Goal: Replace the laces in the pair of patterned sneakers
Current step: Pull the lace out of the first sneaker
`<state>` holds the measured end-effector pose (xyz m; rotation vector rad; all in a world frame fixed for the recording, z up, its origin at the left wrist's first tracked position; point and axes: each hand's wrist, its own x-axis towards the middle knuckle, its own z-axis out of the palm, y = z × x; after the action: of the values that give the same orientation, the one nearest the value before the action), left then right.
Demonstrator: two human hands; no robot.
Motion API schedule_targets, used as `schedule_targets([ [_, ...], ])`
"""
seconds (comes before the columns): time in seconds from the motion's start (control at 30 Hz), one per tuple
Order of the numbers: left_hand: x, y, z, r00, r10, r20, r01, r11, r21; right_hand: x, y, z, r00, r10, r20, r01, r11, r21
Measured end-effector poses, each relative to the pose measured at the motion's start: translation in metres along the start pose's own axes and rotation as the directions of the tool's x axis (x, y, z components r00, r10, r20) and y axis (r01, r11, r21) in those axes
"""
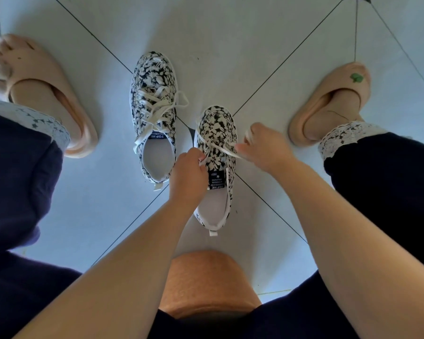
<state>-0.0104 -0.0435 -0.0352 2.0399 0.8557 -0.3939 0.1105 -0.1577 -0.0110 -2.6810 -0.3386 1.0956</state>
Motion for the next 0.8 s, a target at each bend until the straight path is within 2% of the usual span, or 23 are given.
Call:
schedule_targets([
  [0.1,0.001,0.000,0.001,1.000,-0.007,-0.002,0.007,1.000,-0.007,-0.002,-0.006,0.022,0.997,-0.080,-0.002,0.080,0.995,0.062],
  [0.3,0.000,0.001,0.003,1.000,0.000,-0.001,0.000,1.000,0.011,-0.005,-0.021,0.029,0.996,-0.047,-0.076,0.046,0.999,-0.010],
  [0.4,0.000,0.002,0.001,1.000,0.006,-0.003,-0.006,1.000,0.011,-0.010,-0.025,0.018,1.000,-0.003,-0.002,0.003,1.000,0.005],
  [0.43,-0.001,0.003,0.001,1.000,0.010,0.001,-0.010,1.000,0.016,-0.012,-0.027,0.009,0.999,0.001,0.055,-0.004,0.999,0.048],
  [0.5,-0.003,0.005,0.001,1.000,0.022,0.007,-0.022,0.999,0.034,-0.023,-0.033,-0.017,0.989,0.005,0.146,-0.046,0.958,0.284],
  [0.57,-0.003,0.004,0.000,1.000,0.016,0.013,-0.017,0.999,0.033,-0.035,-0.035,-0.043,0.986,-0.041,0.160,-0.052,0.843,0.536],
  [0.7,-0.005,0.003,-0.004,1.000,0.006,0.023,-0.007,0.999,0.042,-0.049,-0.029,-0.060,0.969,-0.141,0.201,-0.003,0.811,0.586],
  [0.73,-0.006,0.004,-0.005,0.999,0.020,0.026,-0.021,0.998,0.051,-0.051,-0.027,-0.059,0.970,-0.150,0.192,-0.006,0.773,0.634],
  [0.8,-0.009,0.007,-0.006,0.999,0.047,0.021,-0.048,0.997,0.064,-0.052,-0.027,-0.057,0.969,-0.148,0.197,-0.070,0.601,0.796],
])
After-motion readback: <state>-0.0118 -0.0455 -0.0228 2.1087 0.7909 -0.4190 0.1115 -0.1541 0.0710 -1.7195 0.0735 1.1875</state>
